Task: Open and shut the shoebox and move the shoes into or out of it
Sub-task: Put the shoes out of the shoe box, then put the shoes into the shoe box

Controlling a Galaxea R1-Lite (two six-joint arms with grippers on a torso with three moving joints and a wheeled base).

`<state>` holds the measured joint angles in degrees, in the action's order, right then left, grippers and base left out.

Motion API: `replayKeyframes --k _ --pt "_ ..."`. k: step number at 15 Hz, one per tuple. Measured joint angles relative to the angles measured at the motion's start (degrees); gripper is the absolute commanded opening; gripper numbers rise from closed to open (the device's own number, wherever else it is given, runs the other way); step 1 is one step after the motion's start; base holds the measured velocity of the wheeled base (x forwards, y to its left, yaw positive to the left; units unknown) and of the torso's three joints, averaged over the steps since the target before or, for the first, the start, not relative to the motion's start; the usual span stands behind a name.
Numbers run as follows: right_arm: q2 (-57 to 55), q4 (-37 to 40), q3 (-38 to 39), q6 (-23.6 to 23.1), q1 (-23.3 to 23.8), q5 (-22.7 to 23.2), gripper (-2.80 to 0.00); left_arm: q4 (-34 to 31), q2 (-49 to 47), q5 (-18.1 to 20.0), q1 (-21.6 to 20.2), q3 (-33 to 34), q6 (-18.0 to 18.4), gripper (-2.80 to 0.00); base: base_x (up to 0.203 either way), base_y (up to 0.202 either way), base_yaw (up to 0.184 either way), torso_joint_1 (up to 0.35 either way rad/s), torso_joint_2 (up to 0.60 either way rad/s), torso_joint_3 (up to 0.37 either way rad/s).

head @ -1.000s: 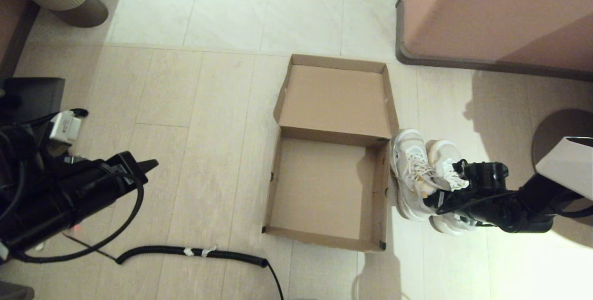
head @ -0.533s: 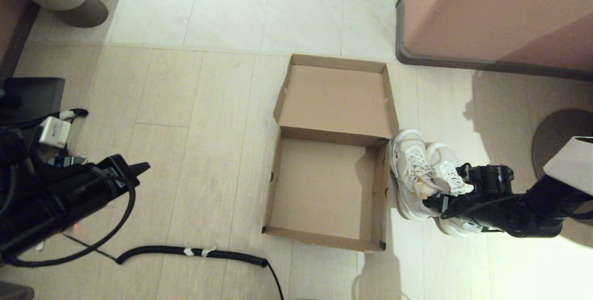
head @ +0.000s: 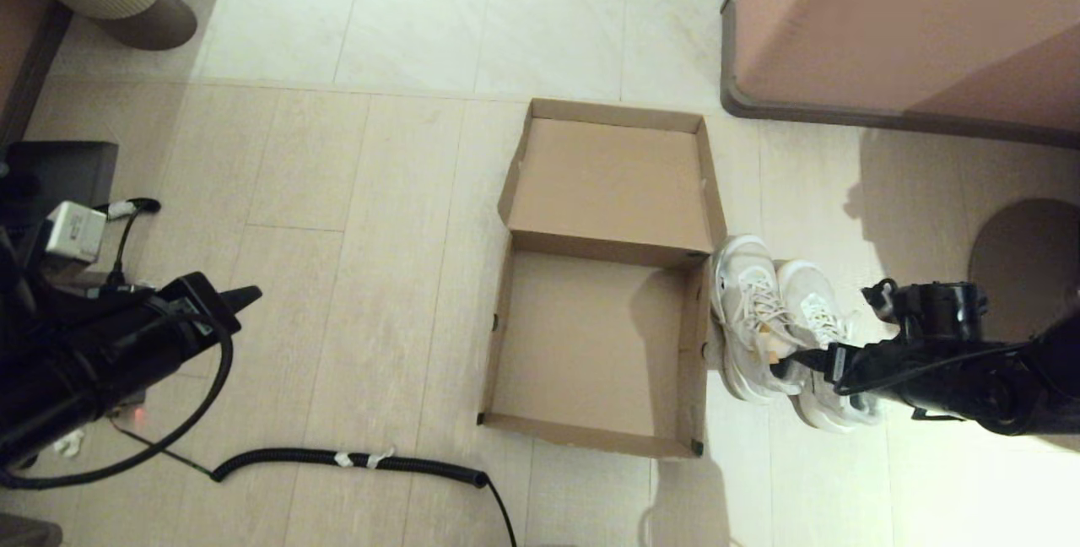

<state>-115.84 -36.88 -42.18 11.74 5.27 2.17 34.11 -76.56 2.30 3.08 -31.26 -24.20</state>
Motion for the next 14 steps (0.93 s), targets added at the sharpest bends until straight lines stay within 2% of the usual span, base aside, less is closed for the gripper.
replayKeyframes --k 2,3,4,7,10,14 --pt "4.62 0.99 2.43 0.02 -0.01 -0.02 0.00 -0.52 1.02 -0.07 0.09 0.50 0.24 -2.80 0.000 0.000 0.000 0.000 0.00 0.000" --pt "7.09 1.21 4.05 0.02 -0.17 -0.14 -0.53 -0.63 1.80 -0.27 0.29 0.99 0.29 -2.80 0.000 0.000 0.000 0.000 0.00 0.000" --pt "10.22 1.35 6.32 0.03 -0.69 -0.56 -2.80 -1.18 3.03 -0.60 0.39 1.89 0.35 -2.80 0.000 0.000 0.000 0.000 0.00 0.000" --pt "20.20 1.62 13.97 0.05 -3.29 -2.47 -2.80 -5.90 8.88 -1.99 0.50 5.10 0.33 -2.80 0.000 0.000 0.000 0.000 0.00 0.000" --pt "32.16 3.63 20.88 0.02 -6.76 -7.47 -2.80 -13.49 18.24 -3.78 0.44 8.87 -0.52 -2.80 0.000 0.000 0.000 0.000 0.00 0.000" --pt "50.77 16.31 24.18 0.92 -8.77 -12.70 -2.80 -23.92 30.22 -7.30 0.11 14.10 -1.52 -2.80 0.000 0.000 0.000 0.000 0.00 0.000"
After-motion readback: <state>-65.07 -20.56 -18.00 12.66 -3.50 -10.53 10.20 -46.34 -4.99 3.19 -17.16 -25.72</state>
